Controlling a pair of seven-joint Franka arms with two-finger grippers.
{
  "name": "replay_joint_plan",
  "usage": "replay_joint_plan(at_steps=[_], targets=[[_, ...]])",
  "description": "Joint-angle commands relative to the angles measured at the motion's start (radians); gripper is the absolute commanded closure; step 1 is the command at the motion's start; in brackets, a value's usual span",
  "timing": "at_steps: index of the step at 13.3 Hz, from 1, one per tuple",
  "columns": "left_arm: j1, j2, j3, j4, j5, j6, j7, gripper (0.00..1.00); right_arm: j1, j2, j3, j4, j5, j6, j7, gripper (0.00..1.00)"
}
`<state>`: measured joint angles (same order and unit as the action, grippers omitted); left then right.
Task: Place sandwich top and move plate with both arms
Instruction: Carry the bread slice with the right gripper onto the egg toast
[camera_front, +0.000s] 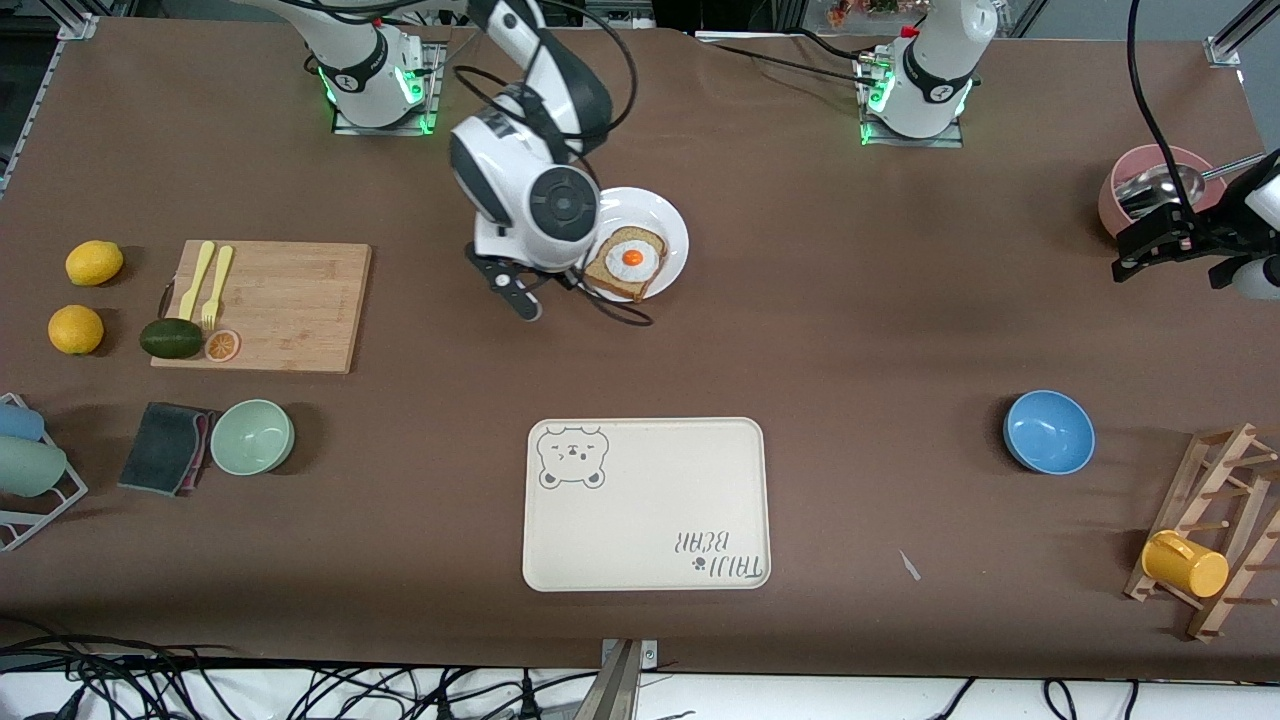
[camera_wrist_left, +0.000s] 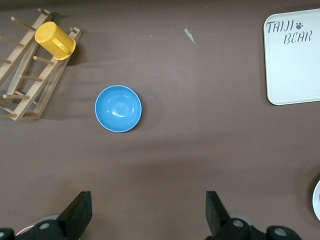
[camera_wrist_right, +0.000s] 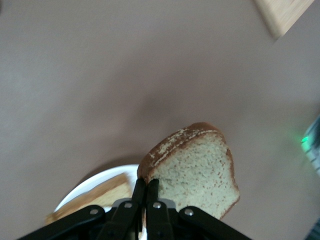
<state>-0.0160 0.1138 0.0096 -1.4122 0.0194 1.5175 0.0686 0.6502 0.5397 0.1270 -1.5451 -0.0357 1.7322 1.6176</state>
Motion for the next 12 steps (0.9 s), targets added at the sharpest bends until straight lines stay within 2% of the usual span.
replay_joint_plan(at_steps=[1, 5, 11, 12], targets=[[-0.002, -0.005, -0.003, -0.001, -0.027, -0.017, -0.007, 0.0, 0.048, 0.071, -0.009, 0.062, 0.017, 0.056, 0.1, 1.0], [0.001, -0.003, -0.003, -0.001, -0.027, -0.016, -0.006, 0.0, 0.109, 0.106, -0.009, 0.062, 0.055, 0.174, 0.192, 1.0], [0.001, -0.002, -0.003, -0.001, -0.027, -0.016, -0.007, 0.0, 0.129, 0.129, -0.009, 0.062, 0.056, 0.176, 0.194, 1.0], [0.001, -0.002, -0.003, -0.001, -0.027, -0.017, -0.007, 0.0, 0.129, 0.131, -0.009, 0.062, 0.051, 0.175, 0.194, 0.8]])
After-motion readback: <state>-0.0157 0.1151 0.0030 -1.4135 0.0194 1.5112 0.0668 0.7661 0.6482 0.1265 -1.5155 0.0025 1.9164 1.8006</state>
